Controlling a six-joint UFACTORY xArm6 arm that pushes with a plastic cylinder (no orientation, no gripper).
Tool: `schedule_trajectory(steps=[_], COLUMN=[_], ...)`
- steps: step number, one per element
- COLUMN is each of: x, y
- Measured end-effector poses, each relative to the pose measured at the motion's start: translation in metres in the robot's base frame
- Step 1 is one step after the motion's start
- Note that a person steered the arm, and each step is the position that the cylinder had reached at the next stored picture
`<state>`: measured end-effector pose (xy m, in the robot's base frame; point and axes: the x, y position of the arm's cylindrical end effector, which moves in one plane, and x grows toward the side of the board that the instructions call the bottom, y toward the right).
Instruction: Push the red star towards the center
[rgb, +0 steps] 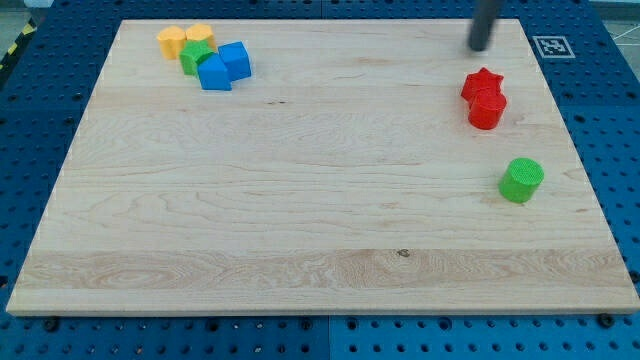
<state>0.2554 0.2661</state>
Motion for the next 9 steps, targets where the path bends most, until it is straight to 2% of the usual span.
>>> schedule_trajectory(steps=[1, 2, 3, 4, 6, 8, 9], x=[0.050, 0.079, 0.079, 0.083, 0.101, 0.148, 0.146], y=[0.051, 0.017, -0.046, -0.082, -0.111, -0.129, -0.179])
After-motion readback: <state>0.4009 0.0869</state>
